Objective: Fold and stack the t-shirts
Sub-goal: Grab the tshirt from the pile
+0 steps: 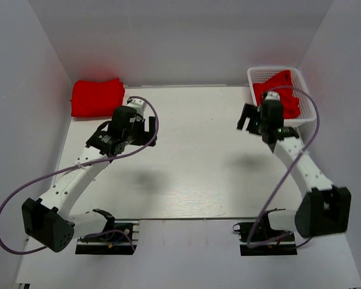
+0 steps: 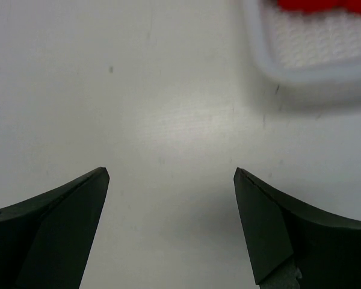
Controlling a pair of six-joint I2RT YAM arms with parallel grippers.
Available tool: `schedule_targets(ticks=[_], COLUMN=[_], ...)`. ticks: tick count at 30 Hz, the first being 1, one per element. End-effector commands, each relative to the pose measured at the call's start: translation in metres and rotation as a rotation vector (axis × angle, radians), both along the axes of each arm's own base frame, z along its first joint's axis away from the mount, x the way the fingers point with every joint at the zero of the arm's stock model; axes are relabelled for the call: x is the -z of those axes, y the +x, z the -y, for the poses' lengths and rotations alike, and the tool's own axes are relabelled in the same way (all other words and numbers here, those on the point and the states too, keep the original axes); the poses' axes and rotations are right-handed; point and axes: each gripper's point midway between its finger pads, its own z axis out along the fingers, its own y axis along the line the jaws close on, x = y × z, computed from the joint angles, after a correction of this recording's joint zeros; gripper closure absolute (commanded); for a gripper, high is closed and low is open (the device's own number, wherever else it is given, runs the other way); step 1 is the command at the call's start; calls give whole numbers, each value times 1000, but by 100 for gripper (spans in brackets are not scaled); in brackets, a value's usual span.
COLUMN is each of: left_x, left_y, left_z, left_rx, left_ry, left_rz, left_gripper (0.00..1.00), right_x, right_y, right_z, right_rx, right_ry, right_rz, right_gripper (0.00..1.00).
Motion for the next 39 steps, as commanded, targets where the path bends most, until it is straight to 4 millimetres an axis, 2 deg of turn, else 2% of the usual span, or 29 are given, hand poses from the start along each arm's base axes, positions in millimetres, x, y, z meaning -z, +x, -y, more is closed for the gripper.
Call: schedule_targets(ticks=[1, 2, 3, 4, 5, 6, 7, 8, 9, 10, 11, 13, 16, 17, 20, 21, 23, 24, 25, 28, 29, 30, 31, 33, 34, 36, 37, 39], left_x=[-1, 3, -2, -2, 1, 1, 1, 4, 2, 1, 4, -3, 0, 7, 14, 16, 25, 28, 33, 45, 43, 47, 51, 51, 55, 51, 51, 54], left_y=[1, 2, 3, 5, 6, 6, 8, 9, 9, 10, 9, 11, 15, 14, 20, 21, 22, 23, 21, 18, 18, 19, 20, 20, 21, 23, 23, 25], left_z=[1, 2, 2, -1, 0, -2, -5, -5, -1, 2, 6, 16, 20, 19, 18, 18, 21, 21, 22, 23, 22, 21, 20, 20, 21, 20, 20, 17], left_rx=[16, 16, 22, 15, 16, 8, 6, 13, 34, 58, 91, 128, 142, 143, 126, 127, 135, 135, 143, 151, 151, 144, 132, 132, 132, 125, 125, 116], left_ry=[14, 19, 21, 36, 41, 46, 54, 67, 57, 50, 56, 31, 27, 35, 56, 60, 68, 72, 74, 93, 94, 104, 108, 108, 112, 114, 115, 118], left_rz=[6, -3, 9, 16, 7, 10, 12, 8, 16, 24, 16, 46, 57, 40, 23, 14, -18, -26, -47, -104, -107, -116, -126, -126, -136, -125, -125, -134], left_gripper=[0, 0, 0, 0, 0, 0, 0, 0, 0, 0, 0, 0, 0, 0, 0, 0, 0, 0, 0, 0, 0, 0, 0, 0, 0, 0, 0, 0], right_x=[-53, -51, -38, -62, -60, -35, -61, -57, -53, -25, -71, -24, -31, -22, -12, -18, 1, -7, 7, 32, 46, 50, 75, 80, 93, 105, 115, 114], right_y=[70, 80, 93, 122, 130, 140, 168, 177, 194, 206, 230, 254, 295, 305, 327, 333, 345, 350, 351, 356, 356, 357, 357, 357, 357, 354, 353, 354], right_z=[30, 49, 56, 67, 85, 89, 101, 112, 119, 125, 131, 142, 151, 151, 159, 163, 183, 188, 194, 204, 206, 205, 201, 199, 196, 197, 195, 191], right_rx=[115, 148, 148, 157, 183, 170, 185, 191, 190, 192, 199, 196, 194, 175, 217, 228, 318, 340, 368, 412, 419, 416, 415, 405, 407, 414, 420, 405], right_ry=[-61, -57, -67, -47, -48, -47, -51, -65, -68, -76, -76, -65, -24, 6, 41, 45, -9, -26, -43, -55, -55, -45, -30, -21, -17, -9, 10, 29], right_rz=[122, 99, 58, 104, 89, 17, 63, 49, 28, -25, 86, 24, 163, 204, 287, 313, 317, 344, 331, 325, 304, 301, 263, 255, 237, 211, 196, 199], right_gripper=[10, 10, 10, 10, 10, 10, 10, 10, 10, 10, 10, 10, 10, 10, 10, 10, 10, 10, 10, 10, 10, 10, 10, 10, 10, 10, 12, 18])
